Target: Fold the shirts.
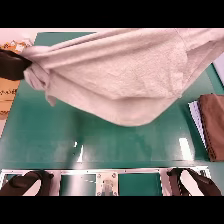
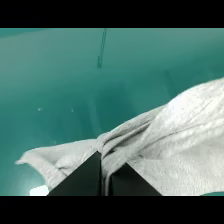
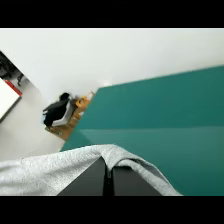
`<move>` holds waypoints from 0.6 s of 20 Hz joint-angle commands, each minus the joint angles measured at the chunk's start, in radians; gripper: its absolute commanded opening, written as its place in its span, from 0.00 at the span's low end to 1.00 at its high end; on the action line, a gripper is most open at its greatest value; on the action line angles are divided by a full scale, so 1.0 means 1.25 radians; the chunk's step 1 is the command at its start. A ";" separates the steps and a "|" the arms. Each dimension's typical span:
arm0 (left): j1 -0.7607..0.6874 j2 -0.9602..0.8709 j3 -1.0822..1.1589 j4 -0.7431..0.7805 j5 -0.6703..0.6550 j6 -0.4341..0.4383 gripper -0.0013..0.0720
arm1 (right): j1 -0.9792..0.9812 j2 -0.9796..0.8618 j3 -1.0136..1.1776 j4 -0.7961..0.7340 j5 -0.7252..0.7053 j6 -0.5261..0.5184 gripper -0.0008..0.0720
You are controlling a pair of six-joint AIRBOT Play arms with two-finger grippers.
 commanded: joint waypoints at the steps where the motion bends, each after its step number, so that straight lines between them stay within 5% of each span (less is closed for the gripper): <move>1: 0.001 -0.003 -0.142 -0.059 0.024 0.005 0.05 | 0.051 -0.156 0.002 -0.045 -0.011 -0.026 0.02; 6: 0.001 -0.160 -0.398 -0.201 0.137 0.056 0.05 | 0.198 -0.529 0.002 -0.052 -0.066 -0.088 0.02; 9: 0.001 -0.333 -0.368 -0.204 0.212 0.090 0.05 | 0.237 -0.692 0.003 -0.022 -0.139 -0.088 0.03; 11: 0.001 -0.441 -0.282 -0.194 0.209 0.090 0.05 | 0.224 -0.740 0.003 0.009 -0.150 -0.087 0.32; 12: 0.001 -0.485 -0.232 -0.181 0.202 0.089 0.06 | 0.206 -0.742 0.003 0.008 -0.149 -0.087 0.38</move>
